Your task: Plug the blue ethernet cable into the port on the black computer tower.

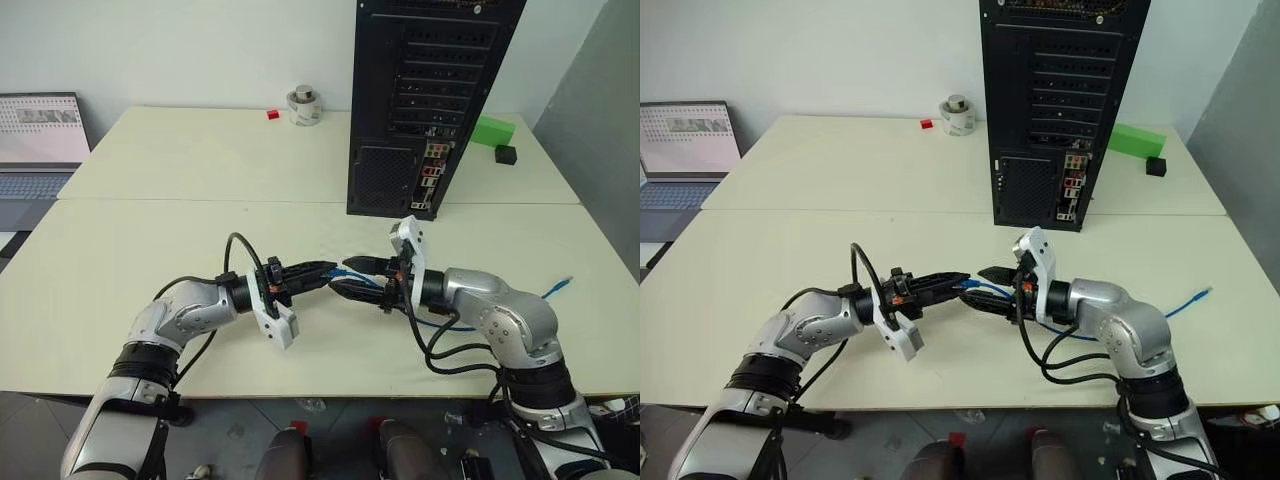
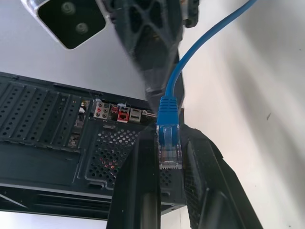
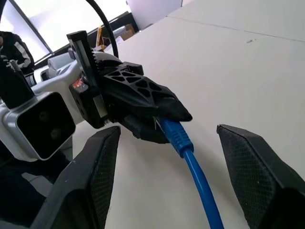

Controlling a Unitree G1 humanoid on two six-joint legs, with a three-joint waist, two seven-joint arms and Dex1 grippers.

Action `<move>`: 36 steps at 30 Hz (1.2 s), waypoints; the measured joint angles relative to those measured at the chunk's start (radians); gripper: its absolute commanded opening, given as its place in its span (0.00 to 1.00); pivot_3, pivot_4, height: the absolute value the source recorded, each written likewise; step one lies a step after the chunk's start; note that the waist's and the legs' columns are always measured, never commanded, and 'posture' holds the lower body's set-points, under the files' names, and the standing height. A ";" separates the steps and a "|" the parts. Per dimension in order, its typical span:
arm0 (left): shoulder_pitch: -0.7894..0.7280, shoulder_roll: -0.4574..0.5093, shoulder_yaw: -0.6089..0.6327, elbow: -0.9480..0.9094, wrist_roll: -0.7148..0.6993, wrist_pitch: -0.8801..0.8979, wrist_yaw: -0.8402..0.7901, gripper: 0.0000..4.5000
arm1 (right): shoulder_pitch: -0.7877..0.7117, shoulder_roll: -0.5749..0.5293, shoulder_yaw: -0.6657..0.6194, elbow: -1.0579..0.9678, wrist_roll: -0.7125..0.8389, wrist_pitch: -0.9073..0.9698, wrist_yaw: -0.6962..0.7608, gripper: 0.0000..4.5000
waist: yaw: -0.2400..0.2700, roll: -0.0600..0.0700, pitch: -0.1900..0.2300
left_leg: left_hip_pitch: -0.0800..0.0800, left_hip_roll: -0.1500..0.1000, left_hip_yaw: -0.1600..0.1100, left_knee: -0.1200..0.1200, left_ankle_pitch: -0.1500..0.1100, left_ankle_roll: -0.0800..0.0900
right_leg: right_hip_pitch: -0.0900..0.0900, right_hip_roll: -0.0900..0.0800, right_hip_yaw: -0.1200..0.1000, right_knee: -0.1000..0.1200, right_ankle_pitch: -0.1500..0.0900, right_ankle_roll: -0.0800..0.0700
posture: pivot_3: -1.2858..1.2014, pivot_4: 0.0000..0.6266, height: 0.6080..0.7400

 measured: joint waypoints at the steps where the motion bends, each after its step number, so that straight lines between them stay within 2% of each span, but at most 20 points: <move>1: 0.000 0.002 -0.003 0.000 0.004 0.001 0.009 0.06 | -0.001 0.004 0.001 0.002 0.000 -0.003 -0.001 0.61 | 0.000 0.000 0.000 | 0.000 0.000 0.000 0.000 0.000 0.000 | 0.000 0.000 0.000 0.000 0.000 0.000 | 0.52 0.24 1.00; 5: 0.000 0.011 -0.015 -0.001 0.012 0.004 0.040 0.06 | -0.016 0.011 0.002 0.021 -0.001 -0.012 -0.005 0.44 | 0.000 0.000 0.000 | 0.000 0.000 0.000 0.000 0.000 0.000 | 0.000 0.000 0.000 0.000 0.000 0.000 | 0.52 0.24 1.00; 7: 0.000 0.012 -0.016 -0.002 0.016 0.008 0.055 0.06 | -0.020 0.011 0.004 0.033 -0.002 -0.018 -0.005 0.30 | 0.000 0.000 0.000 | 0.000 0.000 0.000 0.000 0.000 0.000 | 0.000 0.000 -0.001 0.000 0.000 0.000 | 0.52 0.24 1.00; 11: 0.000 0.023 -0.018 -0.006 0.031 0.020 0.078 0.06 | -0.027 0.009 0.012 0.045 -0.004 -0.029 -0.005 0.11 | 0.000 0.000 0.000 | 0.000 0.000 0.000 0.000 0.000 0.000 | 0.000 0.000 -0.001 0.000 0.000 0.000 | 0.52 0.24 1.00; 14: 0.000 0.031 -0.021 -0.006 0.036 0.025 0.094 0.06 | -0.029 0.008 0.016 0.046 -0.004 -0.034 -0.002 0.00 | 0.000 0.000 0.000 | 0.000 0.000 0.000 0.000 0.000 0.000 | 0.000 0.000 -0.001 0.000 0.000 0.000 | 0.52 0.24 1.00; 25: 0.000 0.041 -0.039 -0.006 0.043 0.032 0.118 0.06 | -0.037 0.004 0.017 0.065 0.008 -0.028 0.005 0.00 | 0.000 0.000 0.000 | 0.000 0.000 0.000 0.000 0.000 0.000 | 0.000 0.000 -0.001 0.000 0.000 0.000 | 0.52 0.24 1.00; 27: -0.002 0.041 -0.049 -0.006 0.038 0.042 0.118 0.22 | -0.042 -0.001 0.017 0.074 0.011 -0.026 0.007 0.00 | 0.000 0.000 0.000 | 0.000 0.000 0.000 0.000 0.000 0.000 | 0.000 0.000 -0.001 0.000 0.000 0.000 | 0.52 0.24 1.00; 28: -0.002 0.041 -0.055 -0.005 0.035 0.046 0.117 0.25 | -0.042 -0.002 0.017 0.075 0.013 -0.025 0.008 0.00 | 0.000 0.000 0.000 | 0.000 0.000 0.000 0.000 0.000 0.000 | 0.000 0.000 -0.001 0.000 0.000 0.000 | 0.52 0.24 1.00; 29: -0.002 0.040 -0.058 -0.005 0.031 0.046 0.117 0.32 | -0.042 -0.004 0.017 0.077 0.017 -0.025 0.008 0.00 | 0.000 0.000 0.000 | 0.000 0.000 0.000 0.000 0.000 0.000 | 0.000 0.000 -0.001 0.000 0.000 0.000 | 0.52 0.24 1.00; 36: -0.012 0.047 -0.105 0.016 -0.117 0.122 0.009 0.61 | -0.047 -0.008 0.017 0.093 0.018 -0.022 0.004 0.00 | 0.000 0.000 0.000 | 0.000 0.000 0.000 0.000 0.000 0.000 | 0.000 0.000 -0.001 0.000 0.000 0.000 | 0.52 0.24 1.00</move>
